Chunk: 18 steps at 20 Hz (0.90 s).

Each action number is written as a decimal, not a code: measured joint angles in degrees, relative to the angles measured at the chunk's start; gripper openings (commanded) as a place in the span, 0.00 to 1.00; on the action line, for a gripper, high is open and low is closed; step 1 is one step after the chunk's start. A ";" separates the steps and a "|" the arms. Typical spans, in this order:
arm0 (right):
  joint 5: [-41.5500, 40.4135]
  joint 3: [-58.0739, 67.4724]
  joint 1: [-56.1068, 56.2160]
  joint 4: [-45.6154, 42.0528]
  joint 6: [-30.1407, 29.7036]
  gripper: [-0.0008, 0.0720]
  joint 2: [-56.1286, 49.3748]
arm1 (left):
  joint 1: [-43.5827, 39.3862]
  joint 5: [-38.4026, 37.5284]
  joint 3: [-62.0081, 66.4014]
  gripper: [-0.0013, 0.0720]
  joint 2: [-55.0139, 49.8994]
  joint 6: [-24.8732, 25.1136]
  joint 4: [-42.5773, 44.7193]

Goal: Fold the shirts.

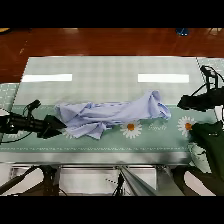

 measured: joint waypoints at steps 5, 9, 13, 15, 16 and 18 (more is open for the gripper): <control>-0.28 -0.57 -0.39 3.10 -0.79 0.77 0.02 | -8.76 7.98 -1.16 0.10 -3.26 -0.28 -1.01; -0.31 -0.70 -0.46 6.38 -2.01 0.77 0.02 | -12.50 12.24 -1.33 0.05 -5.60 -0.85 -2.51; -0.83 -1.36 -0.50 12.46 -5.01 0.77 -0.35 | -13.31 12.83 -0.90 0.05 -5.86 -0.92 -3.13; -1.51 -3.06 -0.50 16.15 -6.71 0.77 -1.20 | -13.44 12.44 -0.28 0.05 -5.46 -0.94 -3.19; -1.90 -4.35 -0.50 17.86 -7.65 0.77 -1.84 | -13.51 12.02 0.13 0.05 -5.20 -0.92 -3.23; -2.21 -7.15 -0.50 21.14 -10.03 0.77 -3.17 | -13.55 11.54 1.14 0.05 -4.61 -0.94 -3.26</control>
